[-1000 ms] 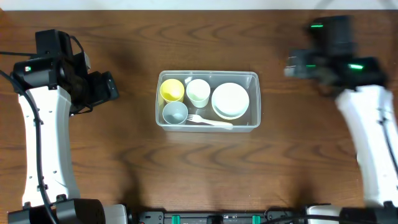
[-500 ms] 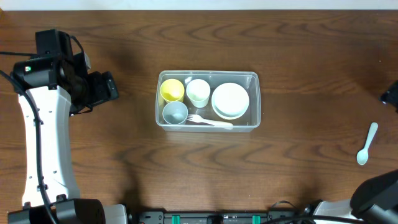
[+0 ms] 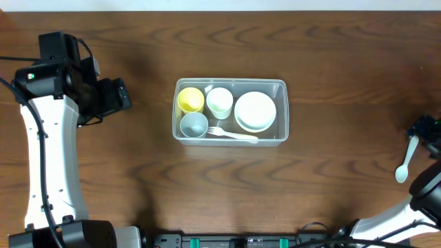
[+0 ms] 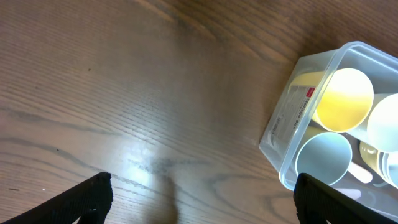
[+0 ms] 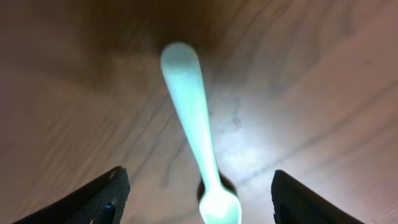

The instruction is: Pack container

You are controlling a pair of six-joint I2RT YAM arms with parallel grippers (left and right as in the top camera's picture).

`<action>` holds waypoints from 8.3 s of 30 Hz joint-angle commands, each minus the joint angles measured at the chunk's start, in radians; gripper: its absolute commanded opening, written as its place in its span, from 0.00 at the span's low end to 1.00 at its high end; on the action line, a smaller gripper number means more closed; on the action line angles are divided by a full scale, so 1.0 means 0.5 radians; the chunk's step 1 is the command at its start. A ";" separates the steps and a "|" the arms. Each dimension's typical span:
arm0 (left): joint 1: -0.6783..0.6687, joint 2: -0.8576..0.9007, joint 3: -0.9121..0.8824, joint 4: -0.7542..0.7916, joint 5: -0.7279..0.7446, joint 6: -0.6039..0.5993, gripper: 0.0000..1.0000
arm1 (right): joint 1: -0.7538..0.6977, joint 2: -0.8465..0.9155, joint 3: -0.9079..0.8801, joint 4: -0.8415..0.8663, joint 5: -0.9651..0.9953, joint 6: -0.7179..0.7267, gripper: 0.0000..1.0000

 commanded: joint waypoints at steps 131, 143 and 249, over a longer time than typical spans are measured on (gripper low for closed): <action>0.011 0.001 -0.012 -0.024 0.011 -0.016 0.93 | 2.740 -0.296 0.246 -0.113 -0.680 -1.641 0.26; 0.011 0.001 -0.012 -0.024 0.011 -0.016 0.93 | 2.738 -0.297 0.246 0.023 -0.588 -1.437 0.19; -0.401 -2.082 -1.351 0.645 -0.183 0.169 0.94 | 1.647 -3.510 -2.383 1.238 0.130 0.328 0.99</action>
